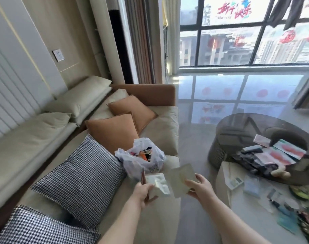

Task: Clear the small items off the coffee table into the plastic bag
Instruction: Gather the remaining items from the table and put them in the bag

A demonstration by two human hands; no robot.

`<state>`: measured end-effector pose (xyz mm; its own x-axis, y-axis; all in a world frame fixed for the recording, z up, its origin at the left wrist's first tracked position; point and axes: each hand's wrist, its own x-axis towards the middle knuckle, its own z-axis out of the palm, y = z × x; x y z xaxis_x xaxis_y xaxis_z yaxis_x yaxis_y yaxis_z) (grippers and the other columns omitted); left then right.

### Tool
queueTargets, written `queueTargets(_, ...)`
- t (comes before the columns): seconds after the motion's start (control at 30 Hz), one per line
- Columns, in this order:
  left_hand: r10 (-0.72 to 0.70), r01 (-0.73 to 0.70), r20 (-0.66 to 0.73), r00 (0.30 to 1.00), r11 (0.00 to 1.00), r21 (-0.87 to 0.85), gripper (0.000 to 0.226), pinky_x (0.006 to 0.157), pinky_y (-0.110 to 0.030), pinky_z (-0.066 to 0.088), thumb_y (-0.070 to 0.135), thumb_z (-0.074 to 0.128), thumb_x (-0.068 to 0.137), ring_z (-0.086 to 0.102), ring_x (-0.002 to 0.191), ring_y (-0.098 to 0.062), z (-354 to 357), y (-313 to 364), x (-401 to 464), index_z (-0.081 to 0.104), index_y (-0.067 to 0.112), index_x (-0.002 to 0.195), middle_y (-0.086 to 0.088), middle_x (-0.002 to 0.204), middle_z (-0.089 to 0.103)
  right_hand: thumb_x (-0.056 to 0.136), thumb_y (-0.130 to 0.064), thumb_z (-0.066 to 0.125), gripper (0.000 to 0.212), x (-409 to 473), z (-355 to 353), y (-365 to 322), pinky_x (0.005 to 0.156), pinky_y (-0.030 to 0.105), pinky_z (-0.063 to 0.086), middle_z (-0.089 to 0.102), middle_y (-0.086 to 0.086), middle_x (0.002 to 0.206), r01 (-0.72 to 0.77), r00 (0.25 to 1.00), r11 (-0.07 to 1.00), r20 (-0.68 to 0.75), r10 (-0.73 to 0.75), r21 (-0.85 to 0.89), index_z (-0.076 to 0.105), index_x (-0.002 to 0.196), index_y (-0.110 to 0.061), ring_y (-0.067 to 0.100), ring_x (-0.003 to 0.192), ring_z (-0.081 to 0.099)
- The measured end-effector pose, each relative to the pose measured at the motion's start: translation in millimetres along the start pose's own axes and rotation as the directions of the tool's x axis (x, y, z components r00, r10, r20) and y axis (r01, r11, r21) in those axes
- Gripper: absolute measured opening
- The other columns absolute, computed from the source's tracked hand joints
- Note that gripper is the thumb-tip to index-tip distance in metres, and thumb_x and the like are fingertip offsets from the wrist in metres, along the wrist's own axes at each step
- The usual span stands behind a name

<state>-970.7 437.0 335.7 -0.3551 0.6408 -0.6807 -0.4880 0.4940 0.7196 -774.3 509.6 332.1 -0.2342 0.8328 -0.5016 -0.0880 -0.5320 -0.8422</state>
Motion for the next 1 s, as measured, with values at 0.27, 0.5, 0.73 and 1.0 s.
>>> queueTargets(0.27,0.059,-0.085,-0.225,0.973,0.991,-0.106,0.02,0.067,-0.046,0.055,0.0,0.059,0.09,0.064,0.075,-0.033,7.3,49.6,68.6,0.05,0.003,0.108,-0.021,0.093,0.064,0.085,-0.013,0.067,0.028,110.2,38.1,-54.7,0.054,0.026,0.053,0.065,0.012,0.096,0.011,0.99,0.956,0.14,0.031,-0.292,0.056,0.11,-0.005,0.022,0.071,0.063)
queueTargets(0.5,0.025,-0.076,-0.39,0.92,0.99,-0.117,0.017,0.084,-0.05,0.053,0.003,0.056,0.091,0.064,0.096,-0.038,-1.5,79.2,119.7,0.053,0.004,0.108,-0.023,0.107,0.064,0.091,-0.004,0.048,0.039,188.1,80.3,-66.5,0.047,0.024,0.05,0.06,0.014,0.107,-0.026,0.97,0.887,0.204,0.135,-0.462,0.049,0.129,-0.008,0.022,0.078,0.059)
queueTargets(0.73,-0.038,-0.011,-0.412,0.911,0.993,-0.117,0.03,0.089,-0.049,0.053,0.004,0.047,0.089,0.062,0.1,-0.035,-32.1,113.2,188.3,0.049,0.008,0.119,-0.019,0.108,0.063,0.086,-0.01,0.056,0.034,249.8,138.3,-59.0,0.067,0.041,0.058,0.062,0.013,0.092,-0.088,0.974,0.835,0.129,0.186,-0.543,0.051,0.119,-0.005,0.028,0.08,0.062)
queueTargets(1.0,-0.099,0.133,-0.394,0.914,0.989,0.06,0.043,0.093,-0.047,0.052,0.004,0.044,0.092,0.058,0.091,-0.024,-55.3,138.9,284.8,0.039,0.008,0.134,-0.011,0.104,0.056,0.085,-0.008,0.056,0.017,317.4,195.0,-28.1,0.067,0.041,0.057,0.065,0.016,0.093,-0.191,0.974,0.787,-0.017,0.224,-0.586,0.059,0.102,-0.006,0.028,0.069,0.063)
